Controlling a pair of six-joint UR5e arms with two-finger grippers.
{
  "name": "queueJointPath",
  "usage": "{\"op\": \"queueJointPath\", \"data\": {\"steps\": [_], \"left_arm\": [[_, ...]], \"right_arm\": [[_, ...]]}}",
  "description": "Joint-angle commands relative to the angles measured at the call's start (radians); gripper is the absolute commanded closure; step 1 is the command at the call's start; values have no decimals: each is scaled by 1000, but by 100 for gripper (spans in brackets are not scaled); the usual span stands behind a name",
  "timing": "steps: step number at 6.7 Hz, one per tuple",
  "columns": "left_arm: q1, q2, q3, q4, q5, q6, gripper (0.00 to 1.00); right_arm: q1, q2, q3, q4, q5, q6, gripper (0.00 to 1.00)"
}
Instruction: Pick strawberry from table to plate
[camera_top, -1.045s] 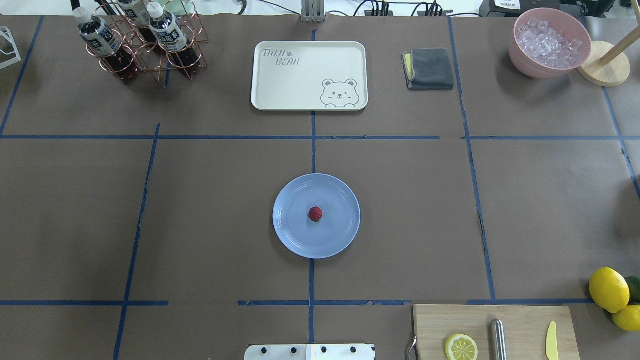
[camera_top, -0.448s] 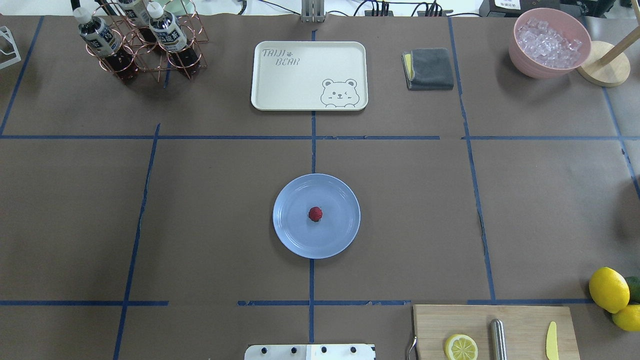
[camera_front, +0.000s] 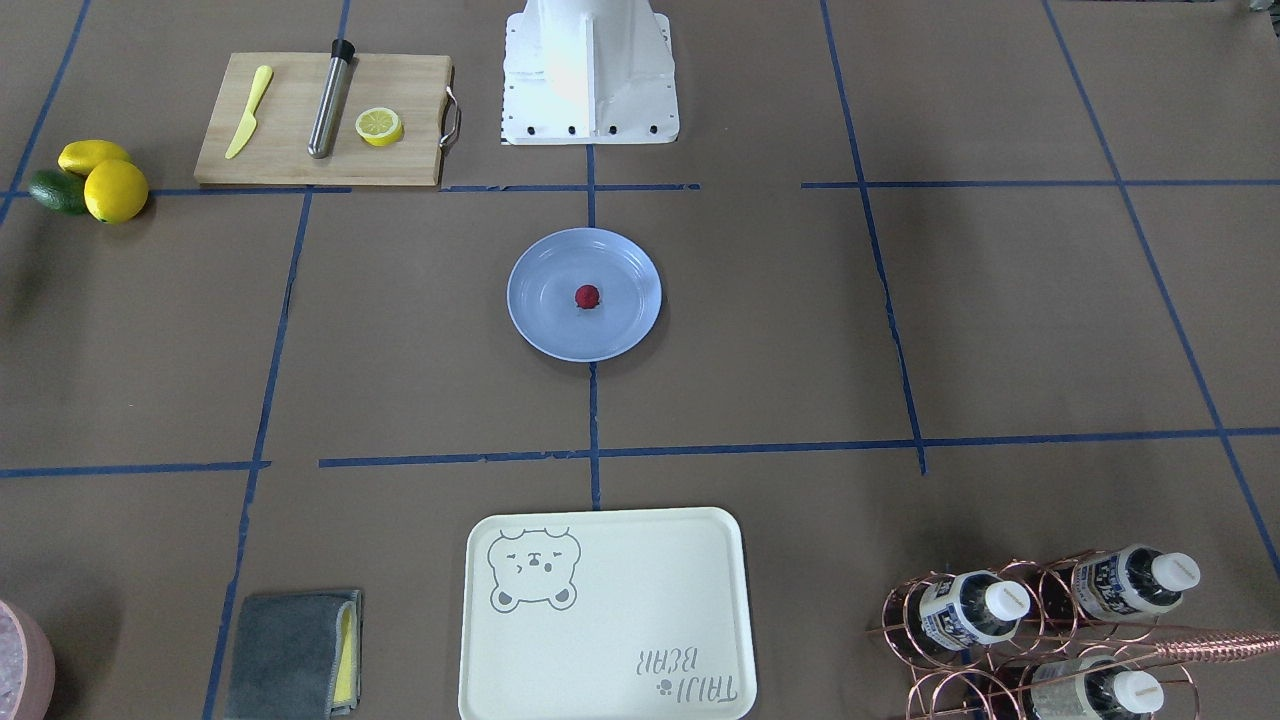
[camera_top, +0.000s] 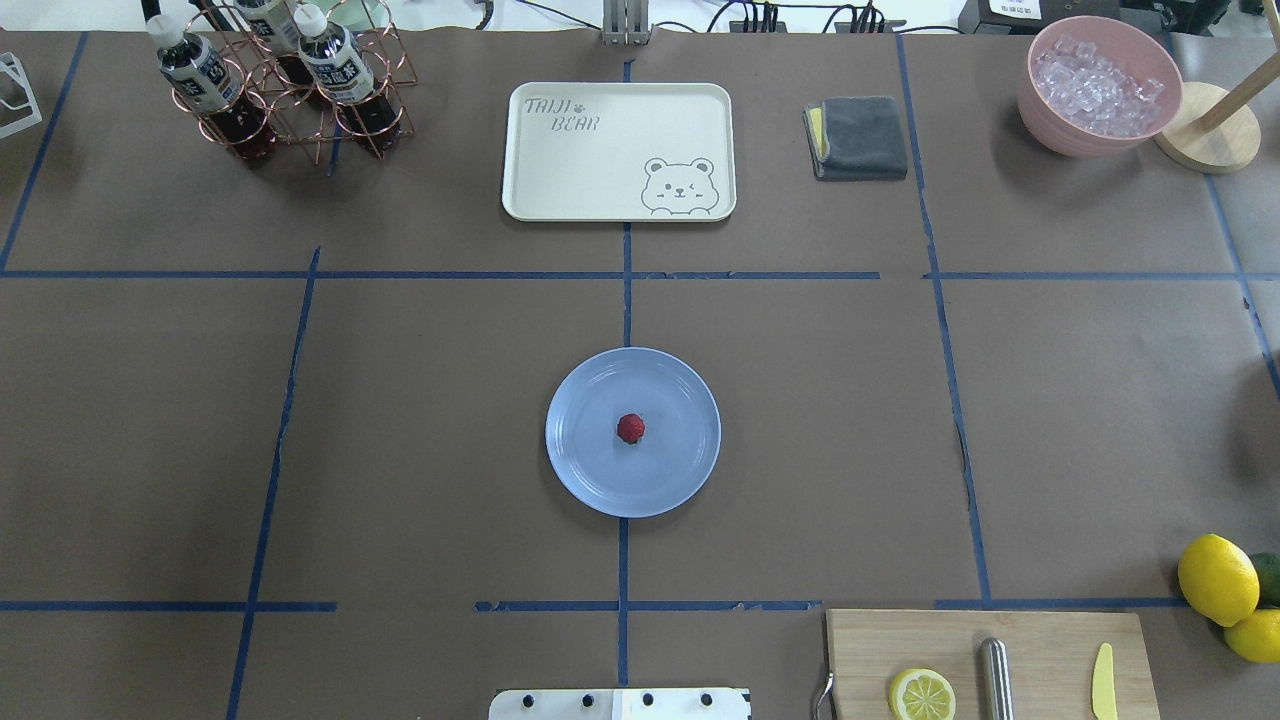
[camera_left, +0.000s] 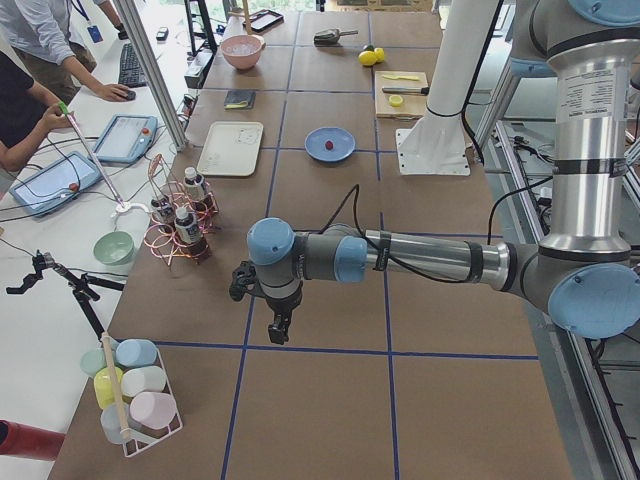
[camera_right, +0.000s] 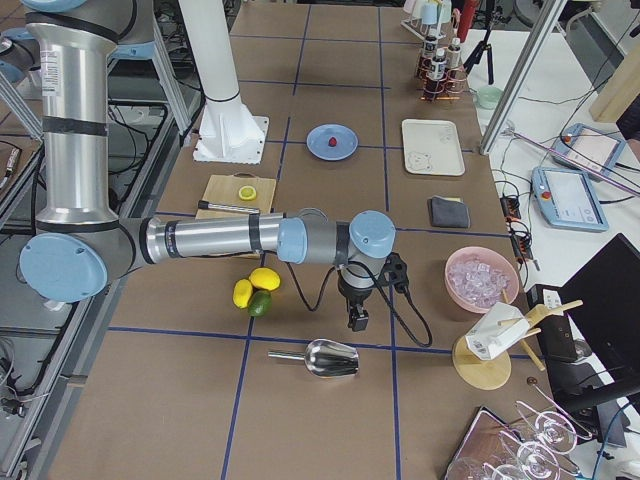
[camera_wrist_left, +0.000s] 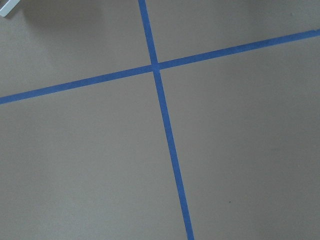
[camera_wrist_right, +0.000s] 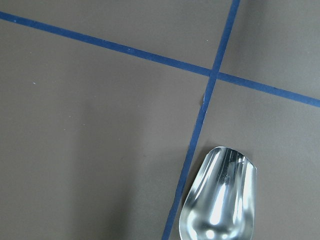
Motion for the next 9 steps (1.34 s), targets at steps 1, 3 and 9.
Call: {"op": "queueJointPath", "data": {"steps": [1, 3, 9], "left_arm": [[-4, -14, 42, 7, 7, 3, 0], [-6, -5, 56, 1, 4, -3, 0], [-79, 3, 88, -17, -6, 1, 0]], "right_arm": [[0, 0, -1, 0, 1, 0, 0], [0, 1, 1, 3, 7, 8, 0], [0, -25, 1, 5, 50, 17, 0]]}}
